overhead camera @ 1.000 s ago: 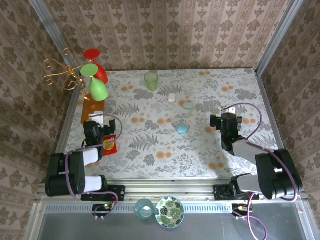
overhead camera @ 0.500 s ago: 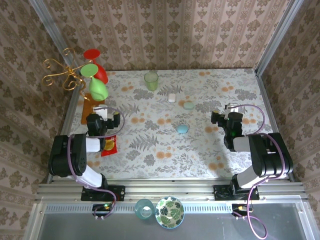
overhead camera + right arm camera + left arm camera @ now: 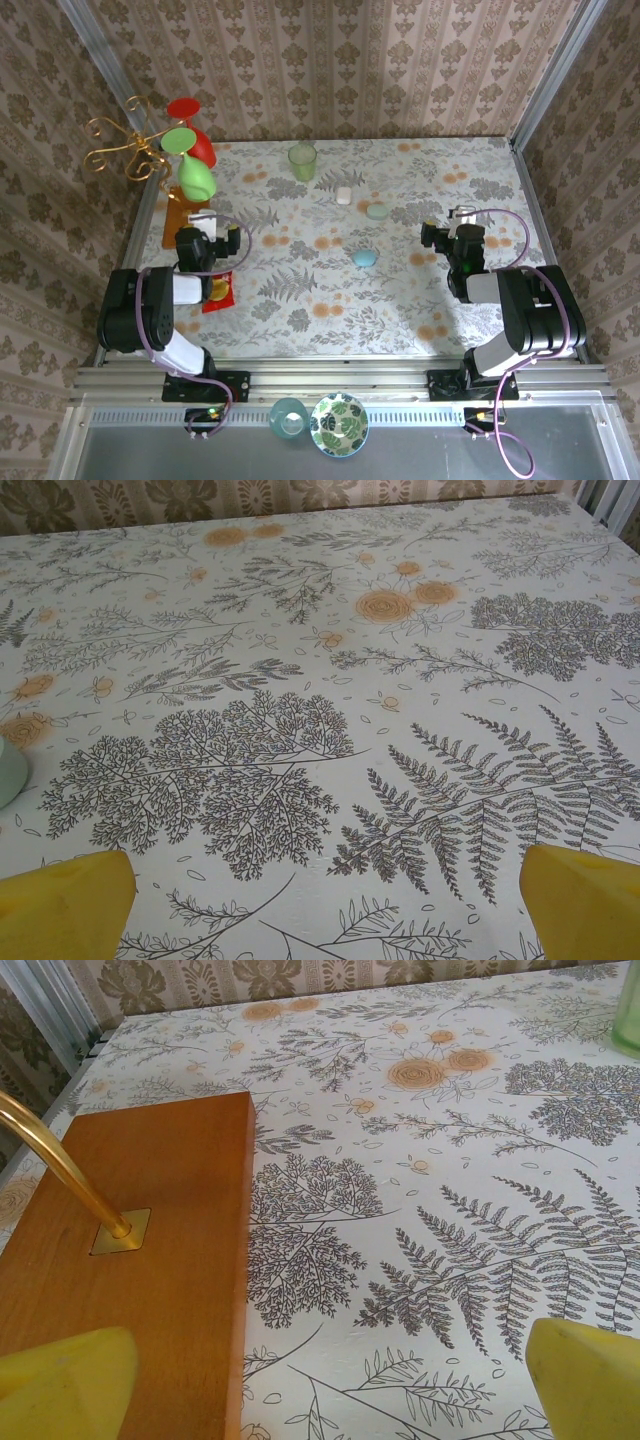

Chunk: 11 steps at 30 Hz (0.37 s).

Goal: Insert the wireless bluetooth earbuds into the charging case

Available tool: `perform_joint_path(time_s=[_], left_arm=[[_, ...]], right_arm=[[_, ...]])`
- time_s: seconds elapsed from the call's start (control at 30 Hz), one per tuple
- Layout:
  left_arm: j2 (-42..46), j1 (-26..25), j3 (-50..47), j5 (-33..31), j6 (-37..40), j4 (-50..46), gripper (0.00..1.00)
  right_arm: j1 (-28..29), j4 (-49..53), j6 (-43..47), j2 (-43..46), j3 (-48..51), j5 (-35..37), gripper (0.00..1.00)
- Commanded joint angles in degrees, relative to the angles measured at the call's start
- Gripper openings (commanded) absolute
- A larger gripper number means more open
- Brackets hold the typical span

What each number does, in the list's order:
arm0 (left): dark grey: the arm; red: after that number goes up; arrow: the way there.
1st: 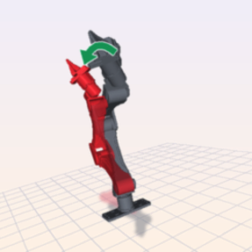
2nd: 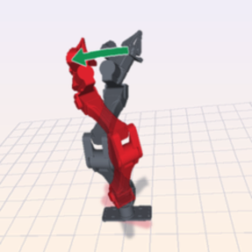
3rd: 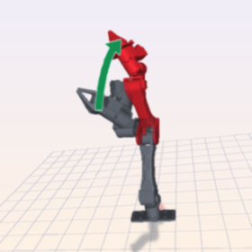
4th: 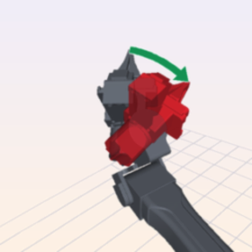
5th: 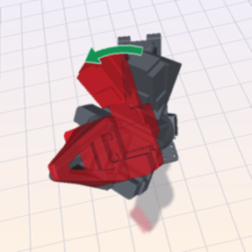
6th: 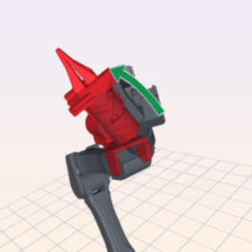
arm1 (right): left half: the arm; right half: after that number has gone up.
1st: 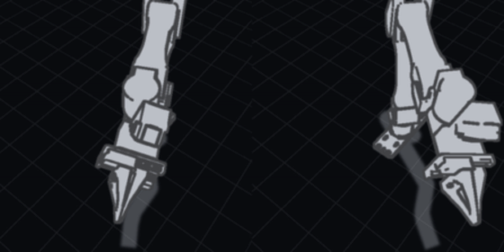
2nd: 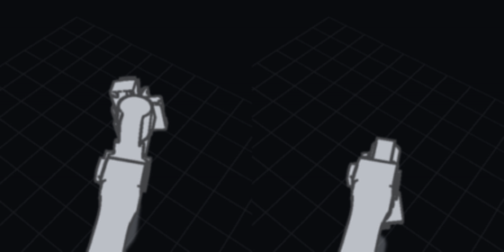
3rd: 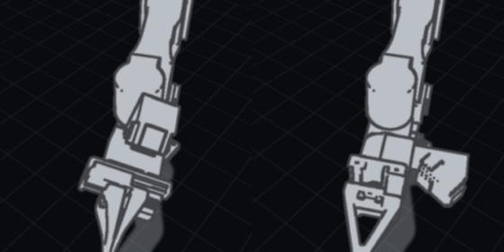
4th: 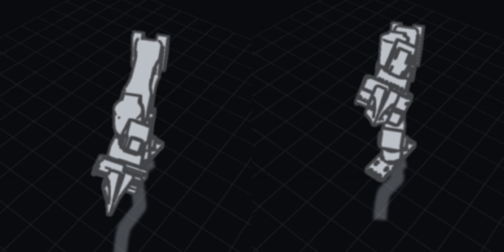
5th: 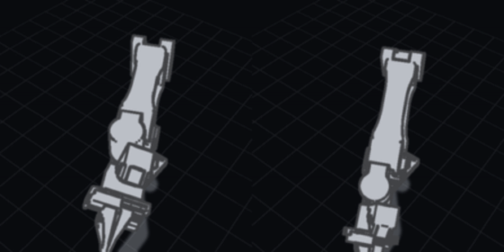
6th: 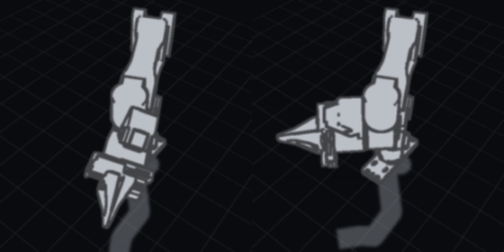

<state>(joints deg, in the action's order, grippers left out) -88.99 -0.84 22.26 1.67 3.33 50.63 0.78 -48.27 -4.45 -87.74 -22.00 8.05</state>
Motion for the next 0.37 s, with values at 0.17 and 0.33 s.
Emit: perform_joint_path(time_s=[0.17, 0.33], left_arm=[[-0.1, -0.2, 0.4, -0.4, 1.1, 1.2, 1.00], [0.0, -0.3, 0.1, -0.8, 1.3, 1.8, 1.00]], right_arm=[[0.2, -1.7, 1.0, 0.1, -0.7, -0.6, 1.00], [0.3, -1.8, 1.1, 0.2, -0.7, -0.6, 1.00]])
